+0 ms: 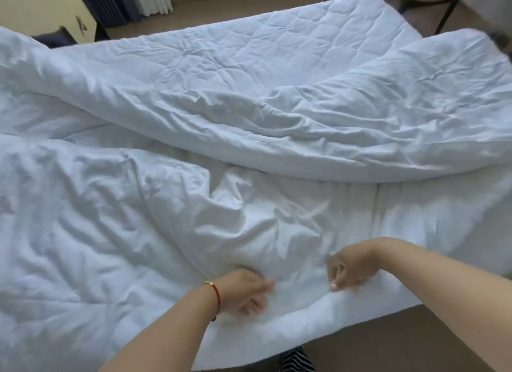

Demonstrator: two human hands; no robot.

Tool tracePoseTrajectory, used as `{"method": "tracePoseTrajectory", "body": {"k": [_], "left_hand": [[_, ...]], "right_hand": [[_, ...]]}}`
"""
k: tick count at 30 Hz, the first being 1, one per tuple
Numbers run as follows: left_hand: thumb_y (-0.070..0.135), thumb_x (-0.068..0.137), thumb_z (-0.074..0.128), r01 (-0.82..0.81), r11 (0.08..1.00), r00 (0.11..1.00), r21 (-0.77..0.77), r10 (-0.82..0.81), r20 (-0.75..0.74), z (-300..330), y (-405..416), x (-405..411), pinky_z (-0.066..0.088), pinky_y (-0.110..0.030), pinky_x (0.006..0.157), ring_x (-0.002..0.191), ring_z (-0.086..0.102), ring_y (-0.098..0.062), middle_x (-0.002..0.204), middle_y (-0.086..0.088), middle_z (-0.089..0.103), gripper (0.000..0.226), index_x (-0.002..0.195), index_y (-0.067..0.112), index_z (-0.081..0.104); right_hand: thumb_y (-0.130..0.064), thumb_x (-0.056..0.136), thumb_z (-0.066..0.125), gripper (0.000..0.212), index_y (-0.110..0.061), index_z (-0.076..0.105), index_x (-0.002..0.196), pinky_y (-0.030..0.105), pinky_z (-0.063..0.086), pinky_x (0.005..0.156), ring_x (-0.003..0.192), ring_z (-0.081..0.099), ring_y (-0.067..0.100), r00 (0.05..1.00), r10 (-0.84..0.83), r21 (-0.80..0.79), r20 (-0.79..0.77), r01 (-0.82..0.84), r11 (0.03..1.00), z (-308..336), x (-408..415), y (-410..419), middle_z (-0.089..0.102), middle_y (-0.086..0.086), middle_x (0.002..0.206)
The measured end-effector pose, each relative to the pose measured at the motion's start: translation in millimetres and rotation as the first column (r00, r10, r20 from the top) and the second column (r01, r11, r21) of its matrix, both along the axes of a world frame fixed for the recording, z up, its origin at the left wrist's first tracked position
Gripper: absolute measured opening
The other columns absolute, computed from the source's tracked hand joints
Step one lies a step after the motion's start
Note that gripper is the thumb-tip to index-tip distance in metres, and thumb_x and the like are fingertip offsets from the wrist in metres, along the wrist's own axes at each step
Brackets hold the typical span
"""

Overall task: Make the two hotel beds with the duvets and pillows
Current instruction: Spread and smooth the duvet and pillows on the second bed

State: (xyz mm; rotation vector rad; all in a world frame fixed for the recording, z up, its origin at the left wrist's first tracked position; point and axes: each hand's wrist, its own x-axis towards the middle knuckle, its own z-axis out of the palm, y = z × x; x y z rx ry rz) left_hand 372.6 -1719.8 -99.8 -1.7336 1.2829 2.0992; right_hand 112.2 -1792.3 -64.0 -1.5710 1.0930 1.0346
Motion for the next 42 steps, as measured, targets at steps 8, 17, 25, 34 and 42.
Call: {"method": "tracePoseTrajectory", "body": {"k": [8,17,25,34,42], "left_hand": [[0.028,0.1,0.051,-0.669,0.552,0.683,-0.498,0.721,-0.118,45.8,-100.5,68.0,0.045,-0.024,0.049,0.051,0.057,-0.012,0.07,-0.006,0.064,0.029,0.084,0.008,0.063],[0.033,0.098,0.049,-0.678,0.517,0.6,-0.522,0.8,0.014,25.1,-169.2,109.4,0.049,-0.031,0.059,0.056,0.053,-0.02,0.07,-0.005,0.055,0.021,0.097,0.012,0.055],[0.059,0.093,0.037,-0.164,0.88,0.829,-0.446,0.368,0.422,21.1,-194.8,132.3,0.057,-0.045,0.074,0.091,0.066,-0.034,0.095,-0.011,0.067,0.063,0.151,0.039,0.02],[0.063,0.094,0.023,-0.013,0.967,0.826,-0.253,0.153,0.543,-6.7,-224.5,153.7,0.046,-0.027,0.049,0.066,0.062,-0.029,0.096,-0.014,0.066,0.069,0.13,0.012,0.052],[0.054,0.095,0.039,-0.22,0.831,0.81,-0.511,0.448,0.378,-11.8,-250.1,177.4,0.056,-0.035,0.078,0.079,0.069,-0.035,0.077,-0.012,0.071,0.057,0.079,0.004,0.063]], "right_hand": [[-0.033,0.093,0.057,0.021,-0.012,0.06,0.093,0.03,0.05,0.067,0.063,0.057,0.016,0.378,-0.646,-0.032,0.663,0.877,0.479,0.6,82.4,-84.9,0.065,0.006,0.076],[-0.055,0.084,0.058,0.073,-0.049,0.016,0.144,0.032,0.054,0.056,0.074,0.069,0.032,0.255,-0.815,0.007,0.519,0.953,0.303,-31.6,164.7,-156.6,0.064,0.018,0.092],[-0.059,0.085,0.053,0.055,-0.008,0.061,0.102,0.047,0.055,0.087,0.079,0.066,0.034,0.159,-0.746,-0.112,0.647,0.987,0.114,42.3,147.7,-268.2,0.065,0.019,0.071],[-0.041,0.099,0.044,0.035,-0.022,0.047,0.127,0.026,0.047,0.061,0.064,0.059,0.015,0.557,-0.393,-0.328,0.731,0.793,0.514,81.5,157.8,-297.7,0.059,0.008,0.114],[-0.059,0.085,0.057,0.058,-0.002,0.055,0.095,0.033,0.055,0.054,0.056,0.064,0.029,0.629,-0.729,-0.334,0.27,0.772,0.541,-10.3,137.3,-242.6,0.067,0.023,0.089]]}}
